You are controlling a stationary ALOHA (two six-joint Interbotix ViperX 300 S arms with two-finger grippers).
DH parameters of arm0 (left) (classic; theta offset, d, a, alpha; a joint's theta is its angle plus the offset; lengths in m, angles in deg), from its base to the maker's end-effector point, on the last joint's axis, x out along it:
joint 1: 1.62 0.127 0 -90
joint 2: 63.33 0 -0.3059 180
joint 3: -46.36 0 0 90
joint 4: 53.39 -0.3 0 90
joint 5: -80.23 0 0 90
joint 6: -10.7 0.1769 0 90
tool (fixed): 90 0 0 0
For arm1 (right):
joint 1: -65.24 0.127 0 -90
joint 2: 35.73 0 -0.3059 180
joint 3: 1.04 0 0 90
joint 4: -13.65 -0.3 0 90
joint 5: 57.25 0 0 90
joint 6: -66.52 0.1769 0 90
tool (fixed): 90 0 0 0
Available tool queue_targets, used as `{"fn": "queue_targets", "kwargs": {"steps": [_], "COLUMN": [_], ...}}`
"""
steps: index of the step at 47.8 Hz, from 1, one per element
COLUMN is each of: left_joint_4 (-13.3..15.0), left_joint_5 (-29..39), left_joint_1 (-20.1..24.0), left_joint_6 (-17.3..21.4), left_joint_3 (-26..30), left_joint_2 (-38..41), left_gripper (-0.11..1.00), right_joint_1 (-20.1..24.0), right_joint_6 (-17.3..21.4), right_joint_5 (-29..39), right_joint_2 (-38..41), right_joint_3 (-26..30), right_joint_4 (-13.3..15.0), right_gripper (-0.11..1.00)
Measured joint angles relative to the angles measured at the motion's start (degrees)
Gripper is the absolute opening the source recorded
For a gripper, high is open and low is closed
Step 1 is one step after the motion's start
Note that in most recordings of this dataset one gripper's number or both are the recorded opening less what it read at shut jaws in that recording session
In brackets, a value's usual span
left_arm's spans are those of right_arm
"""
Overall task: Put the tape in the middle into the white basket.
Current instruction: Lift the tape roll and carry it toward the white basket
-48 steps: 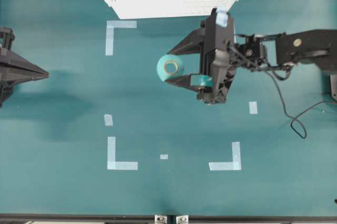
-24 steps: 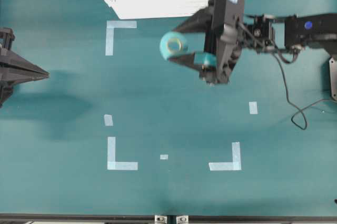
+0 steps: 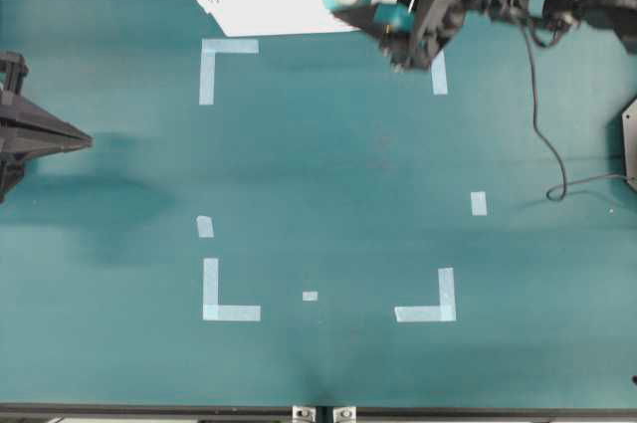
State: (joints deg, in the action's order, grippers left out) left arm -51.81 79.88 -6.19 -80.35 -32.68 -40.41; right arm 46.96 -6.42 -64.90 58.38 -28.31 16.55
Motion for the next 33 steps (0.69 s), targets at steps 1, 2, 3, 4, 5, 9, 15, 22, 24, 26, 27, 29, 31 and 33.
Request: {"fn": "queue_targets", "kwargs": {"steps": [1,2,3,4,5,9,15,22,24,26,27,29,31,33], "left_joint_4": [0.00,0.00,0.00,0.00,-0.09,0.00,0.00,-0.09,0.00,0.00,0.00,0.00,-0.09,0.00], "left_joint_5": [0.00,0.00,0.00,0.00,0.00,0.00,-0.09,0.00,0.00,0.00,0.00,0.00,0.00,0.00], "left_joint_1": [0.00,-0.09,0.00,0.00,0.00,0.00,0.00,0.00,0.00,0.00,0.00,-0.09,0.00,-0.09], "left_joint_6": [-0.09,0.00,0.00,0.00,0.00,0.00,0.00,0.00,0.00,0.00,0.00,0.00,0.00,0.00], "left_joint_3": [0.00,0.00,0.00,0.00,0.00,0.00,0.00,0.00,0.00,0.00,0.00,0.00,0.00,0.00], "left_joint_2": [0.00,0.00,0.00,0.00,0.00,0.00,0.00,0.00,0.00,-0.09,0.00,-0.09,-0.09,0.00], "left_gripper": [-0.11,-0.11,-0.11,-0.11,-0.11,-0.11,-0.11,-0.11,-0.11,-0.11,-0.11,-0.11,-0.11,-0.11], "right_joint_1": [-0.53,-0.88,-1.32,-1.85,-2.29,-4.22,-6.59,-8.00,-8.17,-8.35,-8.35,-8.44,-8.53,-8.61], "right_joint_6": [-0.09,-0.09,-0.18,-0.18,-0.26,-0.26,-0.26,-0.26,-0.26,-0.26,-0.26,-0.26,-0.35,-0.35], "right_joint_5": [-0.09,-0.09,0.00,0.00,0.00,0.00,0.00,0.00,0.00,0.00,0.00,0.00,0.00,0.00], "right_joint_2": [0.00,0.00,-0.09,0.00,0.00,-0.09,-0.09,-0.09,-0.09,0.00,0.00,0.00,0.00,0.00], "right_joint_3": [0.00,0.00,0.00,0.00,0.00,0.00,0.00,0.00,0.00,0.00,0.00,0.00,0.00,0.00], "right_joint_4": [0.00,0.00,0.09,0.18,0.26,0.79,1.58,1.76,1.76,1.76,1.76,1.76,2.02,2.46], "right_gripper": [0.67,0.67,0.67,0.67,0.67,0.67,0.67,0.67,0.67,0.67,0.67,0.67,0.67,0.67]}}
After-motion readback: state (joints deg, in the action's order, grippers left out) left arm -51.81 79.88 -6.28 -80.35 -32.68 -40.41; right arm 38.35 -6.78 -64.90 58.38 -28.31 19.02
